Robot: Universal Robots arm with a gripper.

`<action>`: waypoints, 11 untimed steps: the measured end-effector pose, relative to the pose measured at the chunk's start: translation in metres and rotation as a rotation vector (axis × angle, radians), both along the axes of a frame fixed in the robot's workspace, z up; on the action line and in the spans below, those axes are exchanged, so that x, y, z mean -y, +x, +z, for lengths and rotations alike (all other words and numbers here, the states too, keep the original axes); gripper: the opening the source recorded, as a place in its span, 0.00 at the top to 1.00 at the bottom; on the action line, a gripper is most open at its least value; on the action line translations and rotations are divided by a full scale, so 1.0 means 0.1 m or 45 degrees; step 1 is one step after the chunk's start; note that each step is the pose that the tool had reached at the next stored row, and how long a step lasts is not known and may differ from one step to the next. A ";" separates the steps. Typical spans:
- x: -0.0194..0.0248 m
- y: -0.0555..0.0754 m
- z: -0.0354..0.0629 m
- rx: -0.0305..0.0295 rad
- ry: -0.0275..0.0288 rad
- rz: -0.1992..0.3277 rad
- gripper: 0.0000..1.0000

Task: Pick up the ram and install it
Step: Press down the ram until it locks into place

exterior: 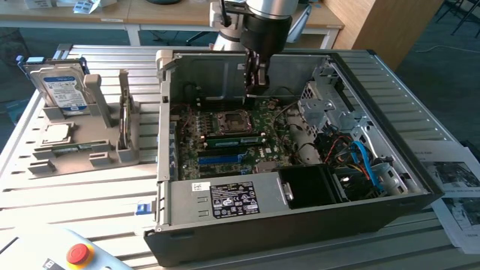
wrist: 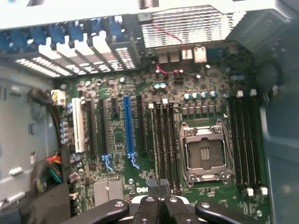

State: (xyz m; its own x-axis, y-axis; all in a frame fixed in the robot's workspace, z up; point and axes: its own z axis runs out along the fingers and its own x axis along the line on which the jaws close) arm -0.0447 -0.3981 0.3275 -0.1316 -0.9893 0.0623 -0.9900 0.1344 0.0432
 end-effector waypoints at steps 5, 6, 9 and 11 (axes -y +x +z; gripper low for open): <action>0.000 0.00 -0.002 0.0000 0.0001 -0.116 0.90; 0.000 0.00 -0.002 0.0000 0.0000 -0.139 0.90; 0.000 0.00 -0.004 0.0000 0.0001 -0.209 0.90; 0.000 0.00 -0.005 0.0000 0.0001 -0.255 0.90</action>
